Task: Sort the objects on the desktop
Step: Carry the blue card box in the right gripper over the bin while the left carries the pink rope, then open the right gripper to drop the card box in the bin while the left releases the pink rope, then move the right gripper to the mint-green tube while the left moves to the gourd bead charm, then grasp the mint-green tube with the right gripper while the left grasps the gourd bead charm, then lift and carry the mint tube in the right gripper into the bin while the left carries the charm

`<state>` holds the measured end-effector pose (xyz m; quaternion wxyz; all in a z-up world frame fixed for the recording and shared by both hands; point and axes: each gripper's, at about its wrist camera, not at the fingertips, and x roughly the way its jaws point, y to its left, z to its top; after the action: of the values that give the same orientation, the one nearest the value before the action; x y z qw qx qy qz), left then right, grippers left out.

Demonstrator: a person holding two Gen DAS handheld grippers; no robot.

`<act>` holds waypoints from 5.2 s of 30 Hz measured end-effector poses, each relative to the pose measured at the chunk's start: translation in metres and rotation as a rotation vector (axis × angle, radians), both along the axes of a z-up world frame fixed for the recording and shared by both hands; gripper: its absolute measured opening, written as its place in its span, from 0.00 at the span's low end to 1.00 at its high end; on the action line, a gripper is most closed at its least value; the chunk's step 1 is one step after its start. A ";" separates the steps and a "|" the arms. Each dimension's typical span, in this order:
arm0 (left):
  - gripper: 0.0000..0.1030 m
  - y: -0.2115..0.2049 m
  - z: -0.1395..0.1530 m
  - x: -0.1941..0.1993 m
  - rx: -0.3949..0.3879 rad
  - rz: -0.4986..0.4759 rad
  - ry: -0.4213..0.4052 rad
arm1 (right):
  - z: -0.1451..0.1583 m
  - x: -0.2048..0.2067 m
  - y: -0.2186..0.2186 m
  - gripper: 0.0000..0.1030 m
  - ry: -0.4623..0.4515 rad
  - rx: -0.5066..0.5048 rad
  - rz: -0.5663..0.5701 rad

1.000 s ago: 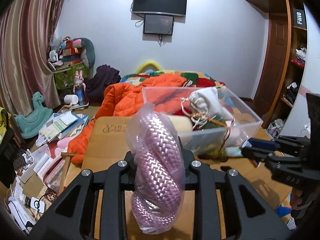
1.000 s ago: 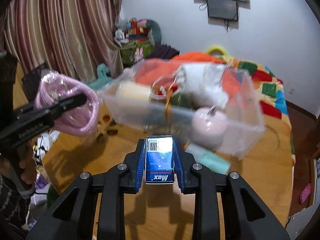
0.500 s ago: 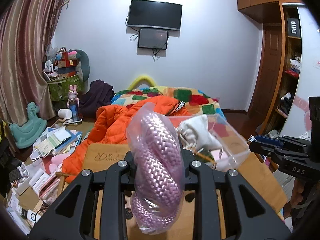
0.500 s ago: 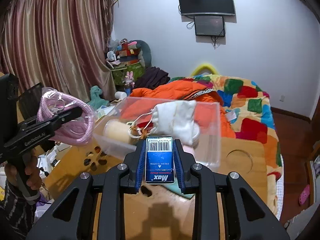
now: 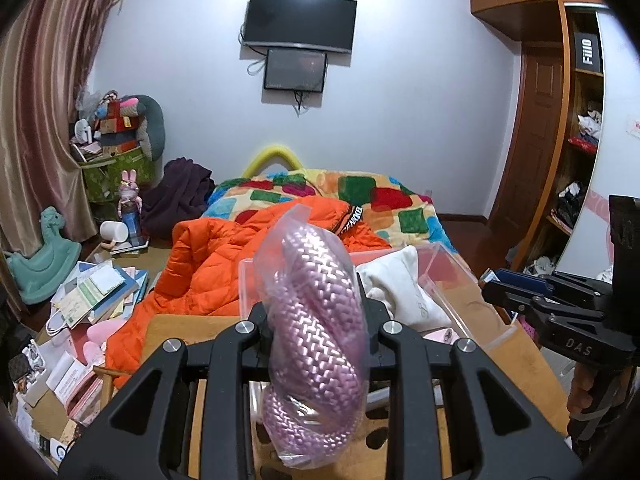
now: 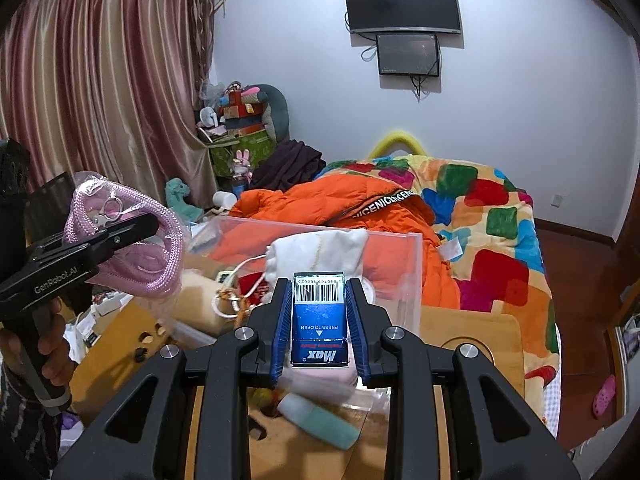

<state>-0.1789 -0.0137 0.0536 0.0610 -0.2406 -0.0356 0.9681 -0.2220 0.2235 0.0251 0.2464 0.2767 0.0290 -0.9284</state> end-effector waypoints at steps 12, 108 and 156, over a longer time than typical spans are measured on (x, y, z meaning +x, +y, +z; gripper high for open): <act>0.26 0.004 -0.018 -0.044 -0.016 0.015 -0.063 | -0.032 -0.040 -0.013 0.24 -0.045 0.036 -0.036; 0.73 0.077 -0.098 0.030 -0.127 -0.018 -0.245 | -0.086 0.043 0.028 0.69 -0.194 0.056 -0.246; 0.41 0.082 -0.075 0.046 -0.048 0.012 -0.212 | -0.065 0.068 0.031 0.69 -0.128 -0.031 -0.174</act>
<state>-0.1327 0.0687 -0.0215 0.0452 -0.3427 -0.0200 0.9381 -0.1544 0.2544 -0.0396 0.1704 0.3330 -0.0254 -0.9271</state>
